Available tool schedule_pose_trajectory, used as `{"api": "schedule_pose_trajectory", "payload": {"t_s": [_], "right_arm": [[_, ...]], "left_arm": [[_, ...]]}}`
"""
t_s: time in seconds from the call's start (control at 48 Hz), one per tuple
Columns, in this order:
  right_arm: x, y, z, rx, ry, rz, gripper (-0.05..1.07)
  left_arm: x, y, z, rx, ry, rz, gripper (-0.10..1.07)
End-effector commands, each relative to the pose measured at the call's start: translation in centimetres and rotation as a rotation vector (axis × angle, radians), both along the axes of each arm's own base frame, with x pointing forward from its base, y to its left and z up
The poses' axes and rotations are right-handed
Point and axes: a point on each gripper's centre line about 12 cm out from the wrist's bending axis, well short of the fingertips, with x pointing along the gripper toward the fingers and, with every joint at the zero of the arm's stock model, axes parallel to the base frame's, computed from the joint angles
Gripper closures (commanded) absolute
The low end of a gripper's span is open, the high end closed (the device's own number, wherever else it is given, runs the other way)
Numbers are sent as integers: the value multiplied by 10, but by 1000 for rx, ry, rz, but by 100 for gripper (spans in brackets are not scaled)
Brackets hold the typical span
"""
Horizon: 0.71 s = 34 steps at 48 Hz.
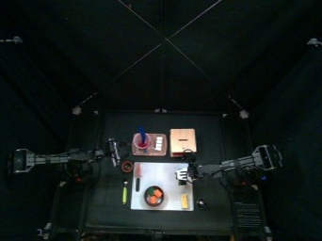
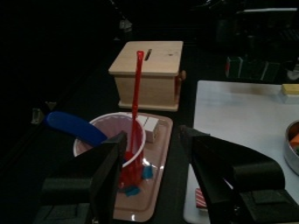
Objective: Put green sushi roll onto cutting board
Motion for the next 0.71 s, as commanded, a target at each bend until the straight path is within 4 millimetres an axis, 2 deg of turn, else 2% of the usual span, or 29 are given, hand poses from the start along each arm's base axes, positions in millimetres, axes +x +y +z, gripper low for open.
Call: {"api": "schedule_pose_trajectory", "payload": {"t_s": [0.0,0.188,0.396,0.479,0.688], "right_arm": [[15,-1,3,12,-25,-13,32],[24,1,-15,65,-5,-48,32],[31,0,-22,62,7,-54,30],[33,-1,-26,61,17,-51,26],[35,-3,-38,74,57,-58,3]], "left_arm": [[2,1,5,1,-24,3,10],[1,2,2,-17,-21,18,10],[-2,3,-1,-17,-11,28,10],[-3,3,-3,-17,-7,28,10],[-4,2,-5,-10,4,21,10]]}}
